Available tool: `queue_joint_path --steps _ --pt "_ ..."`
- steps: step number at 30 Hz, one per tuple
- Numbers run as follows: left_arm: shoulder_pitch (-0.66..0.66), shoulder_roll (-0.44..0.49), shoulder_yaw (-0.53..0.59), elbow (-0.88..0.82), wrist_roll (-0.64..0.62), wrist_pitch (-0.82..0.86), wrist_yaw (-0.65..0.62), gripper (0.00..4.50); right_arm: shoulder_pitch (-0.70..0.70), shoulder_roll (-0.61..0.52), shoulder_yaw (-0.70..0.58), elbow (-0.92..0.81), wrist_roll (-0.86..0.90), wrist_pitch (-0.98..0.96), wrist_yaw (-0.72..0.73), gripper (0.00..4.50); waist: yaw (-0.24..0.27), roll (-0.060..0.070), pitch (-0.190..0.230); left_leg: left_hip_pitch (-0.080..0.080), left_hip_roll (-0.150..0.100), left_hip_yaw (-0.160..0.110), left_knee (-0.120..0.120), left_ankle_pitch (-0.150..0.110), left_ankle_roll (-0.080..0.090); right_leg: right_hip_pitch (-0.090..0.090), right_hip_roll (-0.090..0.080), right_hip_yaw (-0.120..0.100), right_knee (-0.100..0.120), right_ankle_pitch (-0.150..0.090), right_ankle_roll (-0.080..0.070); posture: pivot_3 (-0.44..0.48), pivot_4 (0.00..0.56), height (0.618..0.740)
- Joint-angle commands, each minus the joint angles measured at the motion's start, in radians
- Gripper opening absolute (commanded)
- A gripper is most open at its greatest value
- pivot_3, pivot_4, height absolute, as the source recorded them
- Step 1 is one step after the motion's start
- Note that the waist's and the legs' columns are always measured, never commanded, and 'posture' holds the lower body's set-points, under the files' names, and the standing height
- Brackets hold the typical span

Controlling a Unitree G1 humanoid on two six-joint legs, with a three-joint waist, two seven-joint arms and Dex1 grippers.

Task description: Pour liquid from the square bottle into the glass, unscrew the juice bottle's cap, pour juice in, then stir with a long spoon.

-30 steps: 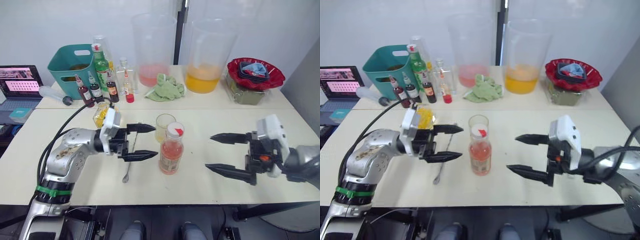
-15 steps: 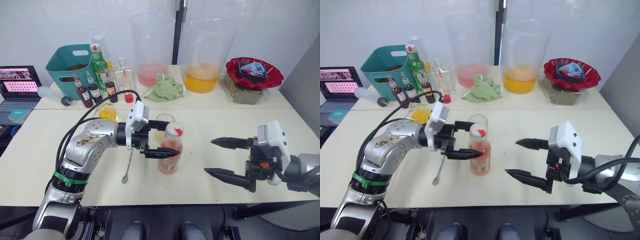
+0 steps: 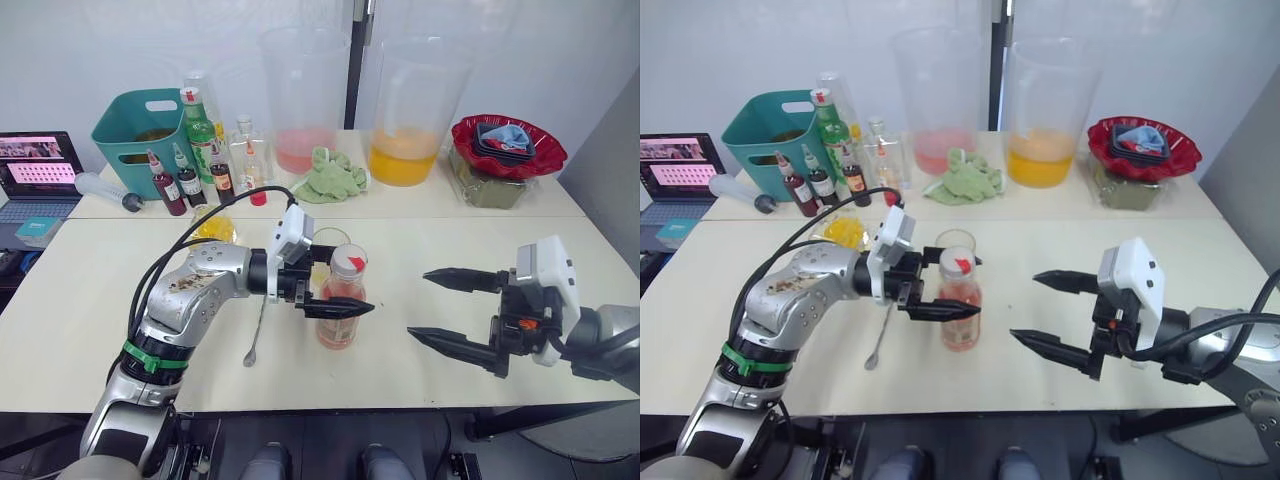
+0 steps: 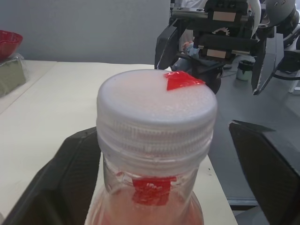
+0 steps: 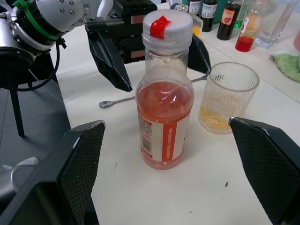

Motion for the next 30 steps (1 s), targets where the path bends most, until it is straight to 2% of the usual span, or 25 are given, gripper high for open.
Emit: queue_joint_path --steps 1,14,19,26,30 --pt "-0.032 0.0 0.005 0.002 0.013 -0.03 -0.013 3.02 -0.015 -0.013 -0.002 -0.021 0.004 -0.028 -0.003 4.5 0.0 0.0 0.0 0.0 0.0 0.0 0.0 0.0 0.0 0.0 0.0 0.0 0.0 0.0 0.0 0.0 0.15 0.74" --pt "-0.027 0.009 -0.002 0.012 0.052 -0.055 -0.05 3.02 -0.05 -0.014 0.028 -0.019 0.001 -0.039 -0.011 4.5 0.0 0.0 0.0 0.0 0.0 0.0 0.0 0.0 0.0 0.0 0.0 0.0 0.0 0.0 0.0 0.0 0.15 0.74" --pt "-0.029 0.006 -0.01 0.026 0.078 -0.093 -0.059 1.64 -0.108 -0.005 0.066 -0.013 0.002 -0.04 -0.034 4.5 -0.001 0.0 0.0 0.0 0.0 0.0 0.0 0.0 0.0 0.0 0.0 0.0 0.0 0.0 0.0 0.0 0.15 0.74" --pt "-0.029 0.001 -0.016 0.038 0.094 -0.112 -0.06 1.64 -0.224 0.037 0.139 0.014 0.022 -0.032 -0.106 4.5 -0.001 0.0 0.0 0.0 0.0 0.0 0.0 0.0 0.0 0.0 0.0 0.0 0.0 0.0 0.0 0.0 0.15 0.74" --pt "-0.03 -0.002 -0.016 0.045 0.098 -0.118 -0.055 1.64 -0.34 0.112 0.252 0.051 -0.021 -0.012 -0.203 4.5 -0.003 0.0 0.0 0.0 0.0 0.0 0.0 0.0 0.0 0.0 0.0 0.0 0.0 0.0 0.0 0.0 0.15 0.74"
